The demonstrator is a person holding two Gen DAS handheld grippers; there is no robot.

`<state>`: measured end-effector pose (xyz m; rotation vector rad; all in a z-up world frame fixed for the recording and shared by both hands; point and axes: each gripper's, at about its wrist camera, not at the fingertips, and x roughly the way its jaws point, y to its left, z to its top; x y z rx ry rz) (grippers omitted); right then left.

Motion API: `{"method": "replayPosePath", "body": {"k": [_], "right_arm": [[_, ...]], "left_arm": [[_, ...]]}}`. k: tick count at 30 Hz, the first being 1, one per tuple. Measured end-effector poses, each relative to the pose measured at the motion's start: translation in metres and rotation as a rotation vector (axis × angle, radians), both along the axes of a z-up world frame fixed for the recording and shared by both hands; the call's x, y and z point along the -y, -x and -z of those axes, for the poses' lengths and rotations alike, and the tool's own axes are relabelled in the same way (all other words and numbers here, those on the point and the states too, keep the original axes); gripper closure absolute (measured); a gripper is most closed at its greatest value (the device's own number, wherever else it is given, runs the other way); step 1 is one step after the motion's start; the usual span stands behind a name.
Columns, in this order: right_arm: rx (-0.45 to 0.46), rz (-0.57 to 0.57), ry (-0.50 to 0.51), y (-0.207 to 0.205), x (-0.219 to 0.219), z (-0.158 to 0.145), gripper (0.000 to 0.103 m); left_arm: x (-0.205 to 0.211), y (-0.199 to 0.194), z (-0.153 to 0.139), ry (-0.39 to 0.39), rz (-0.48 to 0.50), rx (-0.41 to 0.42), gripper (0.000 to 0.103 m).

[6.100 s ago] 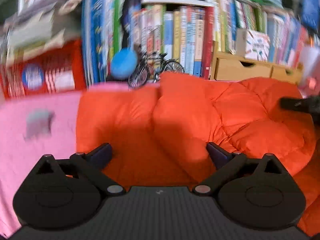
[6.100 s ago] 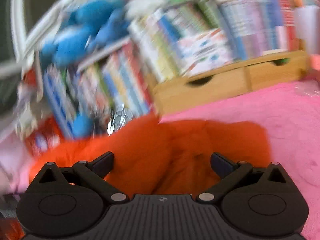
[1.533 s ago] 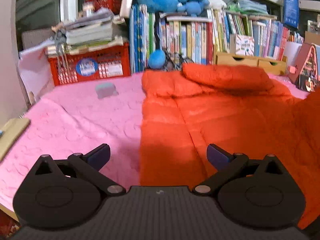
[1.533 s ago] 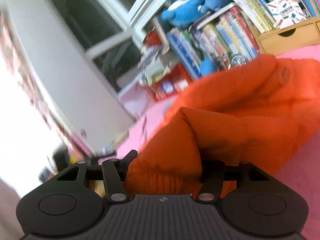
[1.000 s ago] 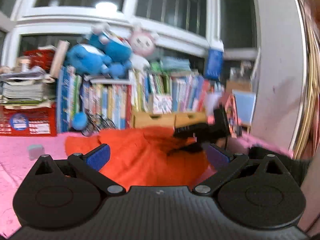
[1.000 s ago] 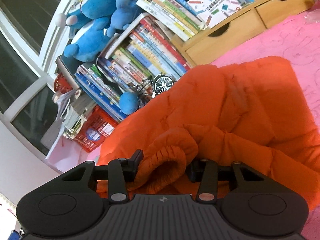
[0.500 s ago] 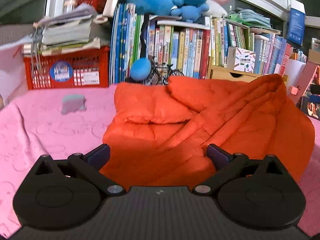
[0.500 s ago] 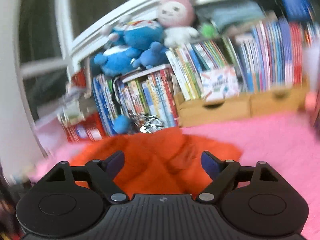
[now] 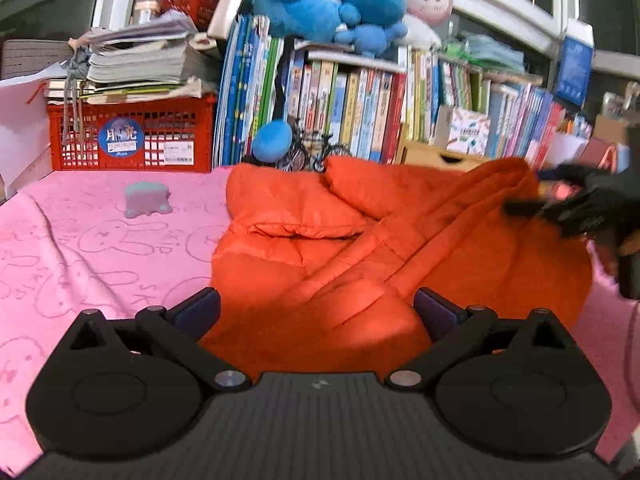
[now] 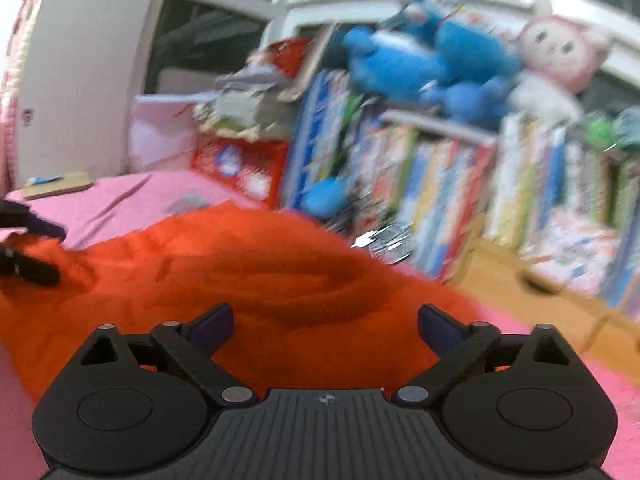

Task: Fold clothes
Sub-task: 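Fold the held sleeve across the jacket body with the right tool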

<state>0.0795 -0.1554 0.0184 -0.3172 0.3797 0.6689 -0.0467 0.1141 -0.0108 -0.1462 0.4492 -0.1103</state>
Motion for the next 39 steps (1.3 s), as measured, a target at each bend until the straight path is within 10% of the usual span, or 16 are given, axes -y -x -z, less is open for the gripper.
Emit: {"method": "replayPosePath", "body": {"k": [2,5,13,19,26,31,33,34,35,36,39], "right_arm": [[-0.033,0.034,0.029,0.003,-0.005,0.007,0.059],[-0.049,0.094,-0.004,0.009,0.004,0.007,0.084],[0.018,0.261,-0.171,0.034,0.057,-0.034,0.086],[-0.075,0.365,-0.125,0.029,0.072,-0.006,0.085],[-0.232,0.365,-0.190,0.019,0.082,0.039,0.069],[-0.274,0.281,-0.340,0.015,0.101,0.037,0.021],[-0.274,0.244,-0.351,0.012,0.100,0.037,0.001],[-0.275,0.227,-0.355,0.010,0.098,0.037,0.004],[-0.296,0.238,-0.336,0.010,0.094,0.039,0.028],[-0.315,0.251,-0.316,0.009,0.090,0.040,0.074],[-0.253,0.299,-0.306,0.026,0.088,0.029,0.085]], "left_arm": [[-0.007,0.007,-0.002,0.065,0.005,0.012,0.000],[-0.012,0.012,-0.004,0.115,-0.008,0.028,0.000],[-0.018,0.014,-0.019,0.184,0.033,0.126,0.000],[-0.024,-0.007,-0.015,0.131,0.036,0.114,0.000],[-0.045,-0.049,-0.001,0.182,-0.023,0.022,0.000],[-0.063,-0.073,0.017,0.431,0.059,-0.053,0.001],[-0.059,-0.078,0.023,0.445,0.058,-0.068,0.022],[-0.055,-0.078,0.024,0.416,0.049,-0.071,0.032],[-0.051,-0.076,0.024,0.385,0.036,-0.072,0.055],[-0.048,-0.073,0.024,0.362,0.022,-0.074,0.071],[-0.041,-0.053,0.010,0.304,0.027,-0.007,0.086]]}}
